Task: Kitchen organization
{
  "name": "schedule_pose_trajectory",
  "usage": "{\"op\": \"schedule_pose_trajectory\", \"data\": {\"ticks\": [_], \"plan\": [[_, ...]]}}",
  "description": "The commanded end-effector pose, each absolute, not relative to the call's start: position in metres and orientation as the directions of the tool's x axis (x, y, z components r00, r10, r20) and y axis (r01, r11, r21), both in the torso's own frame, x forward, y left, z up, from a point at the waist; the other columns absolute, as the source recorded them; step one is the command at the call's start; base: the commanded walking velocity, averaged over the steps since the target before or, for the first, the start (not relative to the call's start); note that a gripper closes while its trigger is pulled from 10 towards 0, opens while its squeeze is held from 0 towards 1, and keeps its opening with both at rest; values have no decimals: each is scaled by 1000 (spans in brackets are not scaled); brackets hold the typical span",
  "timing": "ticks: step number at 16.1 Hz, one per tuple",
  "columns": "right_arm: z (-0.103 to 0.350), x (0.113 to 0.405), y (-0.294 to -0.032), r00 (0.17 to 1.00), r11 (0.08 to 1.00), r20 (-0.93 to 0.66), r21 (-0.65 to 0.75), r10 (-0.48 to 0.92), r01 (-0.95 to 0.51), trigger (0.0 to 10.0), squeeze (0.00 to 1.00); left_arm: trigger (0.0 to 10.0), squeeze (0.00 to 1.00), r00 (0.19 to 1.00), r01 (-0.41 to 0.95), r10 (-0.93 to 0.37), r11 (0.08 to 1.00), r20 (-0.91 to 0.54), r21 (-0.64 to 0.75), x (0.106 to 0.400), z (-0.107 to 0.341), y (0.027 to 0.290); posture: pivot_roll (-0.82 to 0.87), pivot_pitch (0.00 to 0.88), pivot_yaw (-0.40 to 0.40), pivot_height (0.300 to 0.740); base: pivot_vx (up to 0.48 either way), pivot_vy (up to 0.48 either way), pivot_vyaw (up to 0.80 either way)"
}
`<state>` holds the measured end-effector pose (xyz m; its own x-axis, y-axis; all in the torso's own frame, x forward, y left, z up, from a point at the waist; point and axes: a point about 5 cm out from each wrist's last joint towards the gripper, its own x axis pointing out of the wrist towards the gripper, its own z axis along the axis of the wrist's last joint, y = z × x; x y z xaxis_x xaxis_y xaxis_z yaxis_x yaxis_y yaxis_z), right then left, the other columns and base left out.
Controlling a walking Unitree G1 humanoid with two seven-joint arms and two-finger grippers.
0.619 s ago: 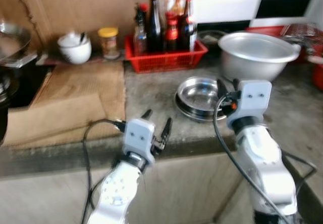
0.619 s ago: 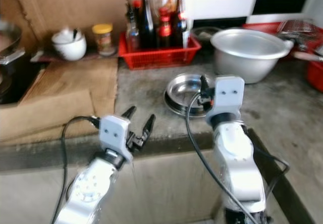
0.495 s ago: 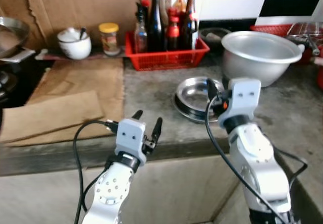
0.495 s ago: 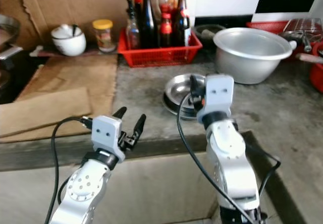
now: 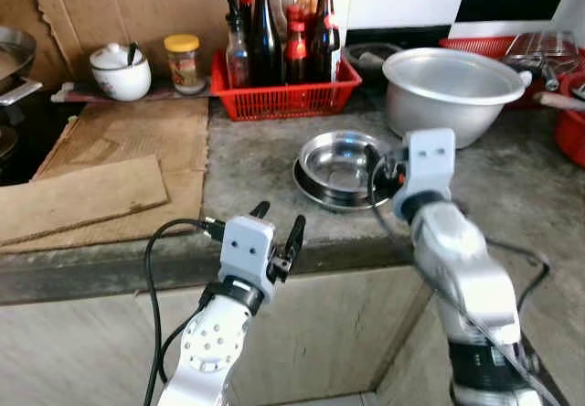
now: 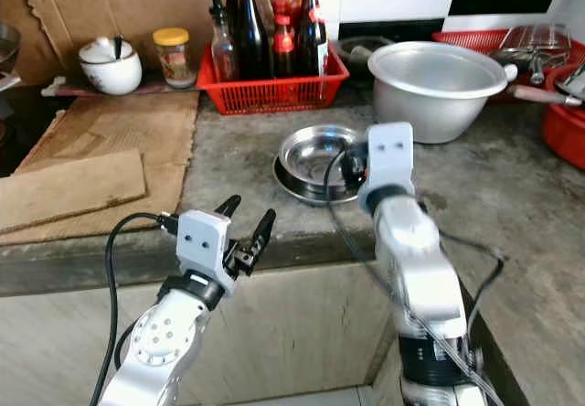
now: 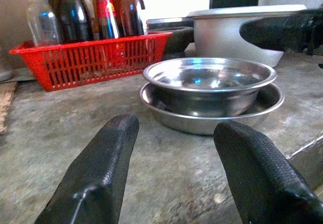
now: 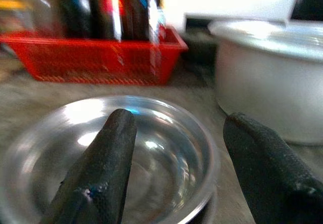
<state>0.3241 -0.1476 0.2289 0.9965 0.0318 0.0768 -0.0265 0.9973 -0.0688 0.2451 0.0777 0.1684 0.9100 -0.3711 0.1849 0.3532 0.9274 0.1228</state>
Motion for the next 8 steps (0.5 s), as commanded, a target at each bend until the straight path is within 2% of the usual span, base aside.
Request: {"op": "schedule_pose_trajectory", "data": {"ticks": [1, 3, 8], "plan": [[226, 332, -160, 999, 996, 0, -77, -34, 34, 10000, 0, 10000, 0, 912, 352, -369, 928, 178, 121, 243, 169, 79, 194, 102, -29, 740, 0, 0, 0], [235, 336, -160, 998, 996, 31, -66, 61, -59, 10000, 0, 10000, 0, 911, 357, -373, 927, 177, 118, 243, 169, 77, 194, 104, -30, 740, 0, 0, 0], [248, 352, -165, 995, 999, -91, 41, 33, -30, 10000, 0, 10000, 0, 911, 358, -376, 925, 169, 124, 243, 167, 76, 200, 99, -35, 740, 0, 0, 0]]}}
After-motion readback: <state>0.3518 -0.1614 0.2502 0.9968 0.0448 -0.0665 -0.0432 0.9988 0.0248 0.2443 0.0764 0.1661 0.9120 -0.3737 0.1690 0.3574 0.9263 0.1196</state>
